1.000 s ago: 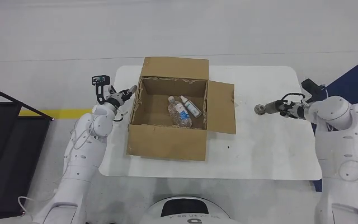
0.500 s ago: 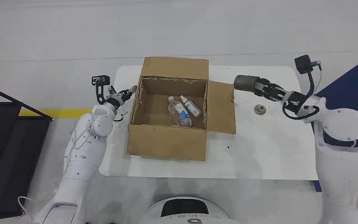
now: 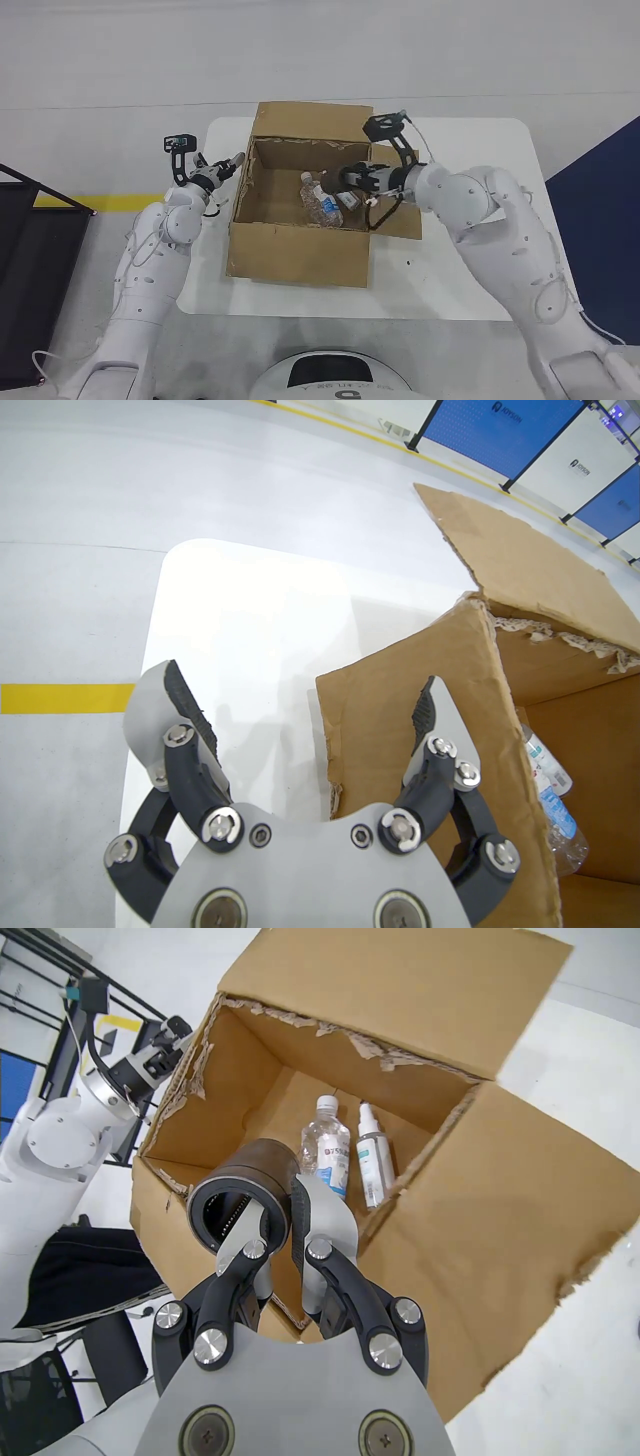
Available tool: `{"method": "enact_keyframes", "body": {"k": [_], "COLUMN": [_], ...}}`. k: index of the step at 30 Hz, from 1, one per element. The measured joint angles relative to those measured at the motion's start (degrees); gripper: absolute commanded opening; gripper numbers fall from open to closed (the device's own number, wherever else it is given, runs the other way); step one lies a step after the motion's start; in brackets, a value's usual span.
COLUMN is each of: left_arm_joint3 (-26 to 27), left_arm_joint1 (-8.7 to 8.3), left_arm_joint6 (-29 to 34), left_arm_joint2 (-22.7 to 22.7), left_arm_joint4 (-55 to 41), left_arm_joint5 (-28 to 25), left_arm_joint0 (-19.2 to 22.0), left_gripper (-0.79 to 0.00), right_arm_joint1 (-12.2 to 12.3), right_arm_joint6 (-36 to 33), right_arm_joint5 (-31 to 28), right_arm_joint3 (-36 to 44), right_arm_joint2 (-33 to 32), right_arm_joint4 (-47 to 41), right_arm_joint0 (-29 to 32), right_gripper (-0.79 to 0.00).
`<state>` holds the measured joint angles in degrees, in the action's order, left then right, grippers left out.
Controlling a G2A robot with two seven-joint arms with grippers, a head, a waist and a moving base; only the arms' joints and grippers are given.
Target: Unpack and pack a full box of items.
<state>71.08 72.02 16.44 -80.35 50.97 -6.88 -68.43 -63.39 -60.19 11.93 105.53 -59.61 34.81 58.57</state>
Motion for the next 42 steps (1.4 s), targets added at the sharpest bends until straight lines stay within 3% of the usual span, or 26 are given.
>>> {"method": "enact_keyframes", "body": {"k": [11,23,30,34,35,36,37,38,42], "left_arm_joint3": [0.00,0.00,0.00,0.00,0.00,0.00,0.00,0.00,0.00], "left_arm_joint1": [0.00,0.00,0.00,0.00,0.00,0.00,0.00,0.00,0.00], "left_arm_joint6": [0.00,0.00,0.00,0.00,0.00,0.00,0.00,0.00,0.00], "left_arm_joint2": [0.00,0.00,0.00,0.00,0.00,0.00,0.00,0.00,0.00], "left_arm_joint4": [0.00,0.00,0.00,0.00,0.00,0.00,0.00,0.00,0.00], "left_arm_joint5": [0.00,0.00,0.00,0.00,0.00,0.00,0.00,0.00,0.00], "left_arm_joint0": [0.00,0.00,0.00,0.00,0.00,0.00,0.00,0.00,0.00], "left_gripper": [0.000,0.000,0.000,0.000,0.000,0.000,0.000,0.000,0.000], "right_arm_joint1": [-5.20,-12.99,-17.28,-19.38,-19.92,-20.27,-20.58,-20.92,-21.48], "right_arm_joint6": [4.38,1.82,0.73,0.71,0.80,0.84,0.84,0.75,0.50], "right_arm_joint5": [6.70,12.82,11.80,11.33,11.24,11.16,11.06,10.84,9.55], "right_arm_joint3": [-7.51,-20.63,-27.56,-30.92,-31.78,-32.39,-32.98,-33.67,-34.39], "right_arm_joint2": [19.50,33.49,37.70,39.06,39.14,39.11,39.00,38.77,37.64], "right_arm_joint4": [9.97,16.86,17.28,17.45,17.40,17.37,17.36,17.37,17.78], "right_arm_joint0": [-9.18,-18.99,-21.47,-22.05,-22.23,-22.38,-22.58,-22.87,-23.45], "right_gripper": [-0.785,-0.785,-0.785,-0.606,-0.468,-0.385,-0.062,0.000,0.000]}}
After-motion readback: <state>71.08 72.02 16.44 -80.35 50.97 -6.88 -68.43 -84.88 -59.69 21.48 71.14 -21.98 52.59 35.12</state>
